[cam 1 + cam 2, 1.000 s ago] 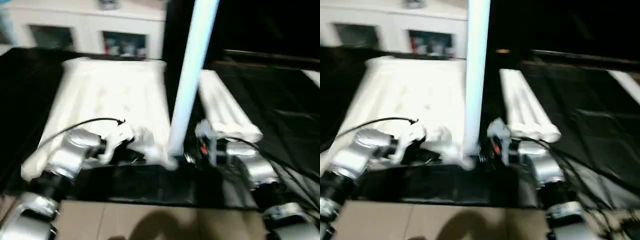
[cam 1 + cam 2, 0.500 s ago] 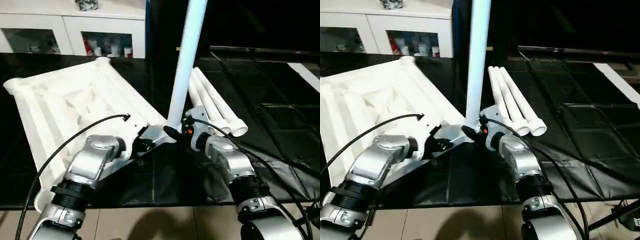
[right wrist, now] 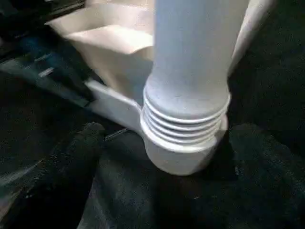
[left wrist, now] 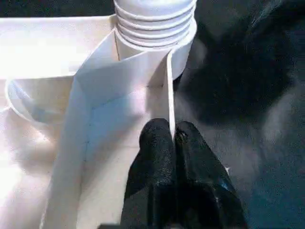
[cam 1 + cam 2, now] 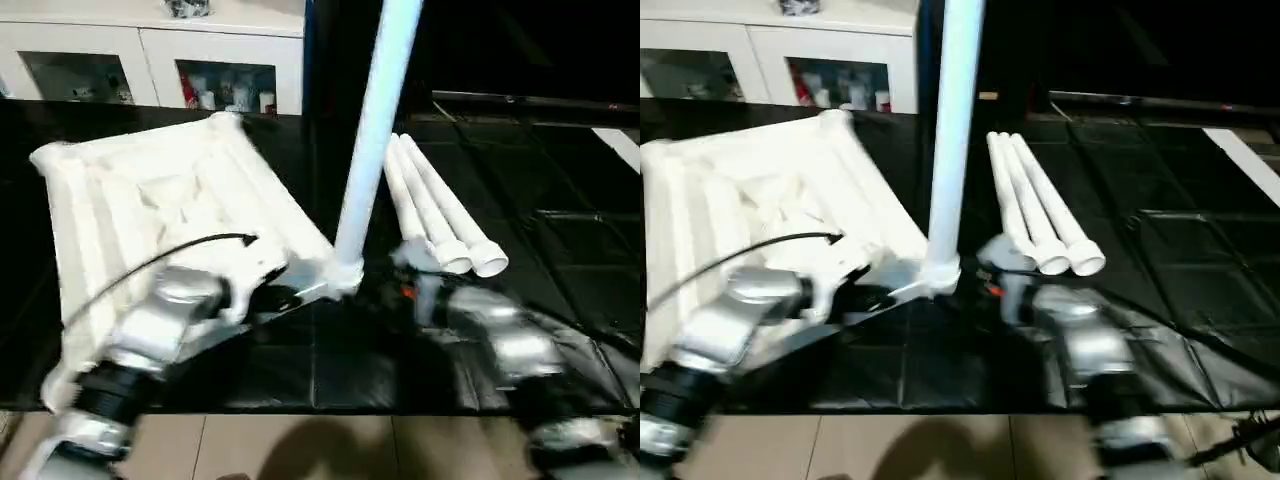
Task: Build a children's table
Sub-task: Rotate leg to tighten
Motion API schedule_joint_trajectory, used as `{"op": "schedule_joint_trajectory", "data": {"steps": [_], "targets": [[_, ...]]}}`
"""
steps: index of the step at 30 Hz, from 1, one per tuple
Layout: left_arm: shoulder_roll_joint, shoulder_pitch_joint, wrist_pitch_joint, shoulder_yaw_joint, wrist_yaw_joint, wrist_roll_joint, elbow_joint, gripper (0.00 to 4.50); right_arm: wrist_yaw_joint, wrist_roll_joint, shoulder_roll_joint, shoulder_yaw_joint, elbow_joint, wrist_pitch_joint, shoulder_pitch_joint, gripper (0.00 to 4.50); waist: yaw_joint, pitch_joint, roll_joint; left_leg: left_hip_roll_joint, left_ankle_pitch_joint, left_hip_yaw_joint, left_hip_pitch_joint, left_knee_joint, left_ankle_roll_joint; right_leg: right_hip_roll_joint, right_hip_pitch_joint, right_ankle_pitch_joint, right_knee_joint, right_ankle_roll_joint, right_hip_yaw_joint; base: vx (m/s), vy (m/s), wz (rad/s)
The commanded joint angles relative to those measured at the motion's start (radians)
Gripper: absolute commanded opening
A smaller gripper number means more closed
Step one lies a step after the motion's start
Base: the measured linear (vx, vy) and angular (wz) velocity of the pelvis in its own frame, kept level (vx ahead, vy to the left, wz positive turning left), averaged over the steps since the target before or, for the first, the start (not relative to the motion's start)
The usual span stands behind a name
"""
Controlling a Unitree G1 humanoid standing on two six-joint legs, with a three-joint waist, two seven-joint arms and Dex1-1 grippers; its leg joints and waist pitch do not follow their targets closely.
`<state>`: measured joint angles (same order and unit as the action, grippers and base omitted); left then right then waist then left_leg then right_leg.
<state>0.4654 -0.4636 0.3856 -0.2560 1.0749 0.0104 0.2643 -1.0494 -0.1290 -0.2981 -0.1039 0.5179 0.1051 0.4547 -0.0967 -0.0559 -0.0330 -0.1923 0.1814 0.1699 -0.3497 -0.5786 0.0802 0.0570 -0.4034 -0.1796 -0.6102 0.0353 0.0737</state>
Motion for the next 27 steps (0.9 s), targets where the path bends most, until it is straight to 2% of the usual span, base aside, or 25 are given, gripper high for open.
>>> {"op": "schedule_joint_trajectory", "data": {"steps": [1, 6, 11, 14, 19, 21, 23, 26, 27], "targets": [[0.008, -0.012, -0.062, -0.045, 0.091, -0.011, -0.007, 0.00, -0.064, -0.025, -0.020, -0.007, -0.026, -0.012, 0.003, 4.45, -0.001, 0.062, 0.014, -0.038, 0.209, -0.009, 0.005, 0.063, -0.050, 0.081, 0.054, -0.240, 0.081, 0.175, -0.055, 0.000, 0.000, 0.00], [0.062, -0.019, -0.137, -0.090, 0.225, -0.019, 0.015, 0.00, -0.190, -0.037, -0.071, -0.032, -0.037, -0.013, 0.026, 4.45, -0.020, 0.065, 0.015, -0.042, 0.191, -0.006, 0.005, 0.061, -0.053, 0.082, 0.055, -0.196, 0.072, 0.200, -0.054, 0.000, 0.000, 0.00], [0.096, -0.048, -0.235, -0.140, 0.330, -0.003, 0.078, 0.00, -0.273, 0.002, -0.083, -0.103, 0.005, -0.072, 0.064, 4.45, -0.029, 0.063, 0.013, -0.042, 0.208, -0.007, 0.005, 0.062, -0.041, 0.086, 0.054, -0.250, 0.076, 0.185, -0.053, 0.000, 0.000, 0.00], [0.099, -0.055, -0.253, -0.145, 0.339, 0.004, 0.095, 0.00, -0.281, 0.020, -0.081, -0.122, 0.019, -0.102, 0.070, 4.45, -0.032, 0.063, 0.015, -0.043, 0.218, -0.008, 0.008, 0.063, -0.030, 0.086, 0.052, -0.259, 0.076, 0.183, -0.054, 0.000, 0.000, 0.00], [0.103, -0.076, -0.300, -0.155, 0.372, 0.013, 0.141, 0.00, -0.318, 0.018, -0.054, -0.144, 0.054, -0.113, 0.102, 4.45, -0.037, 0.066, 0.016, -0.043, 0.207, -0.008, 0.005, 0.063, -0.027, 0.085, 0.054, -0.211, 0.069, 0.196, -0.053, 0.000, 0.000, 0.00], [0.103, -0.080, -0.309, -0.156, 0.378, 0.013, 0.148, 0.00, -0.322, 0.016, -0.051, -0.146, 0.061, -0.114, 0.107, 4.18, -0.038, 0.067, 0.017, -0.044, 0.208, -0.008, 0.006, 0.062, -0.026, 0.085, 0.055, -0.208, 0.067, 0.199, -0.053, 0.000, 0.000, 0.00], [0.105, -0.089, -0.333, -0.164, 0.394, 0.012, 0.169, 0.00, -0.343, 0.009, -0.043, -0.157, 0.081, -0.121, 0.121, 4.18, -0.039, 0.068, 0.017, -0.044, 0.209, -0.007, 0.007, 0.061, -0.025, 0.086, 0.055, -0.208, 0.067, 0.199, -0.054, 0.000, 0.000, 0.00], [0.105, -0.094, -0.344, -0.167, 0.400, 0.014, 0.179, 0.00, -0.351, 0.008, -0.037, -0.158, 0.092, -0.127, 0.126, 3.77, -0.041, 0.068, 0.016, -0.045, 0.204, -0.008, 0.007, 0.062, -0.022, 0.087, 0.055, -0.201, 0.065, 0.202, -0.054, 0.000, 0.000, 0.00], [0.104, -0.097, -0.351, -0.168, 0.403, 0.014, 0.186, 0.00, -0.360, 0.004, -0.035, -0.160, 0.098, -0.127, 0.129, 3.77, -0.041, 0.067, 0.016, -0.044, 0.208, -0.008, 0.006, 0.062, -0.023, 0.086, 0.055, -0.205, 0.067, 0.202, -0.054, 0.000, 0.000, 0.00]]}}
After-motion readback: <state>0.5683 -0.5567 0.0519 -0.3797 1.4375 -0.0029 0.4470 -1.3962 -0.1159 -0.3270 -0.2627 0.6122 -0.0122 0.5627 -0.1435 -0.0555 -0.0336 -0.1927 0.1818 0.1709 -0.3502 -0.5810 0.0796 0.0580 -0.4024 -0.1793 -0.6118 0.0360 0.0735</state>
